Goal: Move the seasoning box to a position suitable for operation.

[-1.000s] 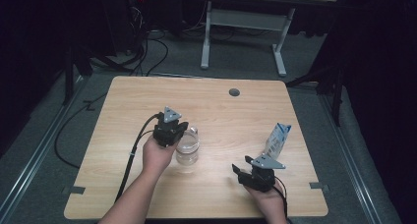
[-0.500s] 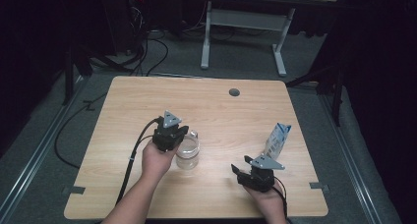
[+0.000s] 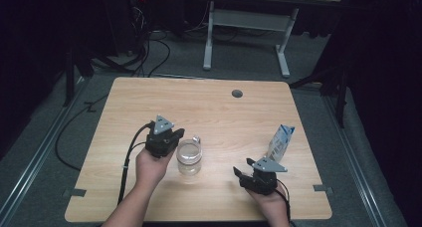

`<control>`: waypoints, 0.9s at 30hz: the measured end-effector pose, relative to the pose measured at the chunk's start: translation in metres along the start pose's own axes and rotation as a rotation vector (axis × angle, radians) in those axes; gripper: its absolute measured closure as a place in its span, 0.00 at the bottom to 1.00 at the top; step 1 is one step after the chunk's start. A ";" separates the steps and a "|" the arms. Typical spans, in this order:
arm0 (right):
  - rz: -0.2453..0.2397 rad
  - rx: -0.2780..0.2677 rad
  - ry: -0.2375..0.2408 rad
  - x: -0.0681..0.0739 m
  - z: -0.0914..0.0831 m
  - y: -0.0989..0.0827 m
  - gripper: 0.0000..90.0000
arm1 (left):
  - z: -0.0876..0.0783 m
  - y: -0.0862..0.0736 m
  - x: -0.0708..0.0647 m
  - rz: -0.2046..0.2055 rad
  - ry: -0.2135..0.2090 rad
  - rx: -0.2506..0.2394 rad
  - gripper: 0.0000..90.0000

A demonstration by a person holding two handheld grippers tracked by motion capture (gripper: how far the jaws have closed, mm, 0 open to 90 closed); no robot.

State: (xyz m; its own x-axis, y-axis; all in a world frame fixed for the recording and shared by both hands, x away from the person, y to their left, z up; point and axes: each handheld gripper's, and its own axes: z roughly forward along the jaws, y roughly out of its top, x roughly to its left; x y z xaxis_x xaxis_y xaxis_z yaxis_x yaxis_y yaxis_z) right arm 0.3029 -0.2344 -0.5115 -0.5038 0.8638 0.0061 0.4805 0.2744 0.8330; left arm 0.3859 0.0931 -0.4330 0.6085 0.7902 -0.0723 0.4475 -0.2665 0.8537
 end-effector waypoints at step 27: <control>0.036 -0.011 -0.012 0.005 0.000 -0.003 0.50 | -0.008 -0.069 0.007 -0.047 -0.034 -0.001 1.00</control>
State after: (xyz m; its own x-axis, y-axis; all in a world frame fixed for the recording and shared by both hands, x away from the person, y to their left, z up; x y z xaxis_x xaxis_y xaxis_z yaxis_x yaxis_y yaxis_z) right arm 0.2988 -0.2314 -0.5140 -0.4774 0.8782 0.0295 0.4901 0.2382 0.8385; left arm 0.3541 0.1216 -0.4886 0.6086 0.7828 -0.1296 0.4753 -0.2288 0.8496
